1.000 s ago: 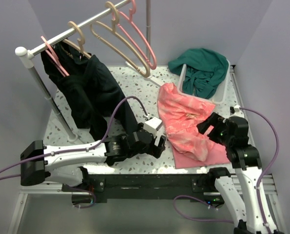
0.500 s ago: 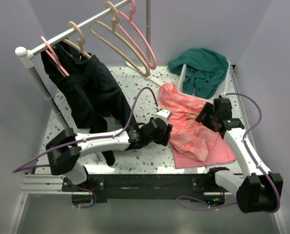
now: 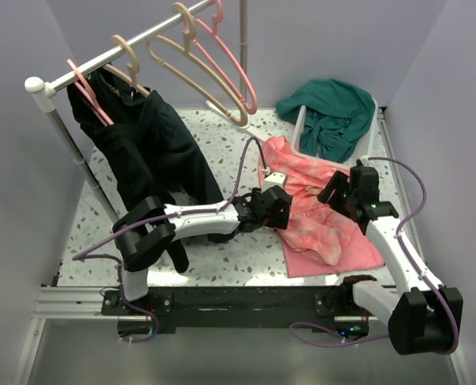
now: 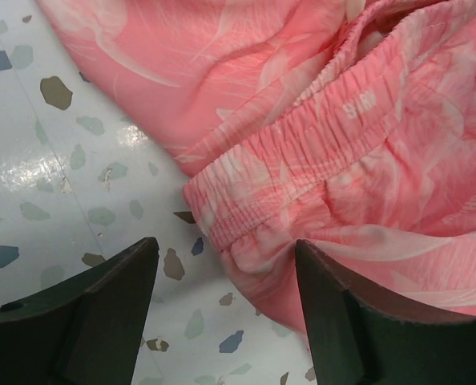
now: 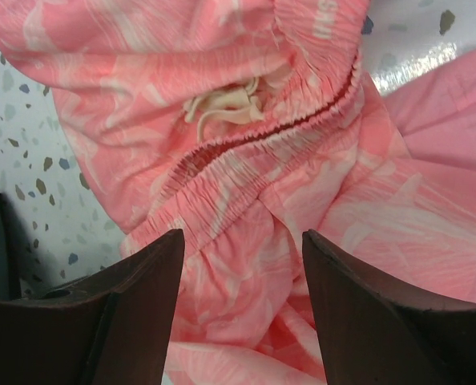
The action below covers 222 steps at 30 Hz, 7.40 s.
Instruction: Place the shorts on the hanger
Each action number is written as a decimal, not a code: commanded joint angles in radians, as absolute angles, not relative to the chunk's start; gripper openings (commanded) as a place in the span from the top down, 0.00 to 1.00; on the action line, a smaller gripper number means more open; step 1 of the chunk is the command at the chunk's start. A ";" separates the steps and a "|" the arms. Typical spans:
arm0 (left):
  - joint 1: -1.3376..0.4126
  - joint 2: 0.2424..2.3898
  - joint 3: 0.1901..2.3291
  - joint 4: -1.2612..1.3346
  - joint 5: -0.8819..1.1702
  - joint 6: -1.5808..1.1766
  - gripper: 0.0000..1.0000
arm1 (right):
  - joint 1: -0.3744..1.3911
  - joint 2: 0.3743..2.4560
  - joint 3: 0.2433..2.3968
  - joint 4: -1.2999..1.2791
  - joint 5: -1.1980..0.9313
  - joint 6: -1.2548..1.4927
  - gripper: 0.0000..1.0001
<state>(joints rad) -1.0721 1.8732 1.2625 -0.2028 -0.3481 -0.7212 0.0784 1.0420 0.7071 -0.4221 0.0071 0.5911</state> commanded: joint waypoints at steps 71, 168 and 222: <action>-1.028 1.565 1.043 0.002 -0.215 -0.528 1.00 | -0.054 1.479 0.811 -0.105 -0.026 0.580 0.26; -1.178 1.328 0.859 -0.186 -0.232 -0.489 0.29 | 0.657 1.793 2.223 -0.526 -0.087 0.037 0.50; -1.177 1.316 0.847 -0.183 -0.249 -0.503 0.28 | 0.664 1.203 1.648 -0.521 -0.002 0.141 1.00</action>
<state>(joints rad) -1.1728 1.3201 0.8391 -0.2104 -0.2535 -0.4831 0.6575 1.3342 1.7084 -0.5198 -0.0376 0.0818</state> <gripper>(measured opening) 0.719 0.081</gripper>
